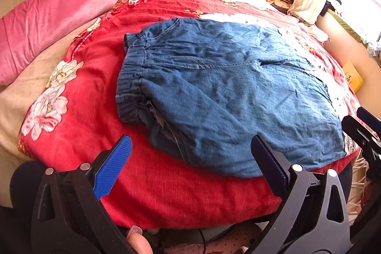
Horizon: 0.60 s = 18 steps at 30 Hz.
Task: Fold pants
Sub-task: 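Grasp the blue denim pants with the left tool while the right tool grasps beside it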
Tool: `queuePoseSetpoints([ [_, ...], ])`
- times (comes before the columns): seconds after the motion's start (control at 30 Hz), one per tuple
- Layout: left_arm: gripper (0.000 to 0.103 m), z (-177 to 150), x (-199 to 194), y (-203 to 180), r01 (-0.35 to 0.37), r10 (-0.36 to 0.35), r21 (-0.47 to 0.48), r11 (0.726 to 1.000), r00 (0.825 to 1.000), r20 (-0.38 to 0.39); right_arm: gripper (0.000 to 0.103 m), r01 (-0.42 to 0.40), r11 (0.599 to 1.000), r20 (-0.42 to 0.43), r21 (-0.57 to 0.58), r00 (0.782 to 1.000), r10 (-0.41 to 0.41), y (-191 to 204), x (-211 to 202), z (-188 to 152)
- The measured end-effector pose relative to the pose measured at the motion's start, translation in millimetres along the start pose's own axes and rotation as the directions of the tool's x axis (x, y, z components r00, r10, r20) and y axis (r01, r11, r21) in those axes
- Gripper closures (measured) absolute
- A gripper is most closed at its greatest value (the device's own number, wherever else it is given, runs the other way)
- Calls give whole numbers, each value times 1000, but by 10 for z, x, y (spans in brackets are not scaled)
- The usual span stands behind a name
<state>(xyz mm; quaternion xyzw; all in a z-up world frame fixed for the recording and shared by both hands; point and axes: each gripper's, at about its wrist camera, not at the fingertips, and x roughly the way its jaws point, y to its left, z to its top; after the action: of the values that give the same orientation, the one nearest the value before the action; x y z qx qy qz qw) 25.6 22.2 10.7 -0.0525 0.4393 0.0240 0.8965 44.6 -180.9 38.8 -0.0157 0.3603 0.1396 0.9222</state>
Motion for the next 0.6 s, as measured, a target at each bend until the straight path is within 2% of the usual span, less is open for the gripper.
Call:
queuePoseSetpoints([
  [0.13,9,271,112,199,-20,20,-2,1000,1000,12,4,-36,999,-16,-32,999,36,31,196,282],
  [0.27,9,635,310,521,-65,66,-51,997,998,17,4,-131,991,-52,-11,990,131,11,459,623],
  [0.33,9,816,448,690,-60,60,-70,996,998,-1,4,-166,986,-83,-13,983,165,25,622,801],
  [0.53,9,1245,916,1067,-70,62,-108,992,996,-71,4,-186,980,-110,-73,978,177,107,1060,1249],
  [0.6,9,1365,1053,1100,-86,80,-82,993,994,-71,4,-181,979,-124,-93,978,169,140,1223,1371],
])
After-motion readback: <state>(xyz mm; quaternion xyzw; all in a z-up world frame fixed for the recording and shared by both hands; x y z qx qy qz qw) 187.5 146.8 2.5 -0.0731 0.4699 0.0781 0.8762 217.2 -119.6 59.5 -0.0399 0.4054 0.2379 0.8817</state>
